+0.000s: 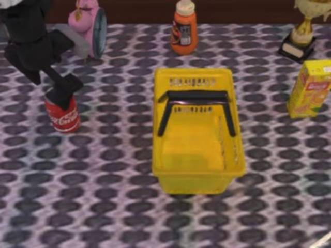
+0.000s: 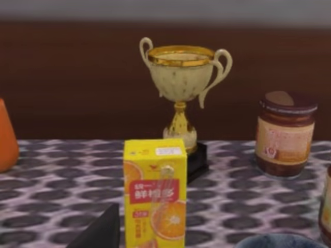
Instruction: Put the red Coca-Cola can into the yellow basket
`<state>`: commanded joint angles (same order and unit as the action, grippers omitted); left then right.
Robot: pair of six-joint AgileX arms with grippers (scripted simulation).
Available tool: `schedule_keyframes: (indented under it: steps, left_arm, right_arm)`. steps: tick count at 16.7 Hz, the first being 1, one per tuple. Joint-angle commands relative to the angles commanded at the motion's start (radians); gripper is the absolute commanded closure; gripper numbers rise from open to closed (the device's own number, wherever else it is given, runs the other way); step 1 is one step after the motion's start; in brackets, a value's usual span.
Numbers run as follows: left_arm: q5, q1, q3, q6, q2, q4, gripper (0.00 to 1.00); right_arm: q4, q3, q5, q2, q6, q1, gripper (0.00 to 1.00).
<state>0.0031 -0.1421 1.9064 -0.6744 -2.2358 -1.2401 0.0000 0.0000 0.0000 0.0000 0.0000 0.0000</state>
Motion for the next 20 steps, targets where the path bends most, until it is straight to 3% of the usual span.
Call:
schedule_keyframes:
  steps: [8,12,20]
  left_arm:
    - [0.001,-0.005,-0.131,-0.003,-0.038,0.169,0.0]
    - [0.001,-0.005,-0.134,-0.003,-0.04,0.173,0.0]
    - [0.001,-0.005,-0.134,-0.003,-0.04,0.173,0.6]
  right_arm:
    - [0.0,0.0,0.0,0.0,0.0,0.0,0.0]
    - [0.0,0.0,0.0,0.0,0.0,0.0,0.0]
    - [0.0,0.0,0.0,0.0,0.0,0.0,0.0]
